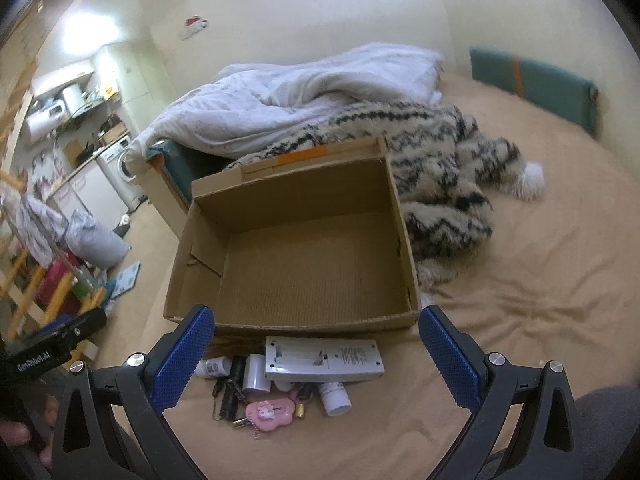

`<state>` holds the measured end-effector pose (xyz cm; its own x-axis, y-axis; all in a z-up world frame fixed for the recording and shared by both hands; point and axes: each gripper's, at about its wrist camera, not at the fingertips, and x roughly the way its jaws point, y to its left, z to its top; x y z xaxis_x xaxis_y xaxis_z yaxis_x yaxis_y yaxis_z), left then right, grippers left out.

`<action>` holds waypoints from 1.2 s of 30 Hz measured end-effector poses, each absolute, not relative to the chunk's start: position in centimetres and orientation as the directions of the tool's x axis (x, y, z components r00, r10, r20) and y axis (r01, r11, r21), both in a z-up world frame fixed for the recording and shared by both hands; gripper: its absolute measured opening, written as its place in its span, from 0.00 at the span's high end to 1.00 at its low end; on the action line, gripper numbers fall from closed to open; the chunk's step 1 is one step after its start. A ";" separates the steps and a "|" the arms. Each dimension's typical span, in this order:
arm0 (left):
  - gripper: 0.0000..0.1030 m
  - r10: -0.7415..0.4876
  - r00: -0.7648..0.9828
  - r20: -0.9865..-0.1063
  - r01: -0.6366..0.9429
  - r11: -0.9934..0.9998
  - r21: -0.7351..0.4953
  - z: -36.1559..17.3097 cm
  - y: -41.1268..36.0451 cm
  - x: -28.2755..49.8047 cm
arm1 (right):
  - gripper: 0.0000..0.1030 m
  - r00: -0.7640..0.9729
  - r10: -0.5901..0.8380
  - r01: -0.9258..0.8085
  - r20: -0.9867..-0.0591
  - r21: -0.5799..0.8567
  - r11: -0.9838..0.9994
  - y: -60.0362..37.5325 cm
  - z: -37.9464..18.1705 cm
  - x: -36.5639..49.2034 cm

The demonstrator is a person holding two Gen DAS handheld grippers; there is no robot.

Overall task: Organize rigid objects
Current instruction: 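Grasp the white pill bottle with left gripper while right grasps white-and-red bottle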

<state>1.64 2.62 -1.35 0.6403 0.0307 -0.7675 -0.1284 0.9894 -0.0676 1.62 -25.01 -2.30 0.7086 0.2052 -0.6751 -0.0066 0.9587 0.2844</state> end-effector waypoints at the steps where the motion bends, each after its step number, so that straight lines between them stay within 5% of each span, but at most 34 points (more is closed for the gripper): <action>1: 0.00 0.033 0.621 -0.783 -0.137 0.988 -0.067 -1.7 2.8 1.9 | 0.00 0.704 0.209 -0.001 -0.679 0.293 0.956 -25.2 -2.4 1.7; 10: 0.01 -0.010 0.331 -0.944 -0.172 0.983 -0.071 -8.4 2.6 6.1 | 0.00 0.553 0.245 0.011 -0.796 0.301 0.954 -24.8 -5.7 3.1; 14: 0.21 -0.036 0.204 -0.978 -0.190 0.979 -0.075 -12.1 1.6 8.0 | 0.00 0.439 0.244 0.039 -0.865 0.290 0.956 -24.9 -8.0 4.2; 17: 0.21 -0.044 0.167 -0.985 -0.184 0.980 -0.075 -13.5 0.5 8.6 | 0.00 0.300 0.274 0.030 -0.914 0.296 0.955 -24.6 -10.6 5.4; 19: 0.22 -0.039 0.159 -0.986 -0.177 0.982 -0.068 -14.4 -0.2 9.0 | 0.18 0.213 0.263 -0.003 -0.941 0.268 0.963 -23.9 -12.1 6.2; 23: 0.22 -0.042 0.146 -0.988 -0.182 0.981 -0.068 -16.0 -0.7 9.3 | 0.27 0.124 0.193 -0.120 -0.973 0.178 0.977 -22.0 -14.0 7.3; 25: 0.22 -0.053 0.142 -0.989 -0.183 0.980 -0.078 -16.6 -0.8 9.5 | 0.43 0.110 0.165 -0.161 -0.980 0.146 0.976 -21.2 -14.8 7.7; 30: 0.25 -0.047 0.129 -0.991 -0.173 0.982 -0.070 -17.5 -1.9 10.1 | 0.45 0.075 0.161 -0.177 -0.984 0.145 0.973 -20.2 -16.4 8.3; 36: 0.41 -0.042 0.108 -0.993 -0.181 0.982 -0.061 -18.5 -2.4 10.9 | 0.46 0.062 0.146 -0.183 -0.987 0.132 0.974 -19.9 -16.7 8.9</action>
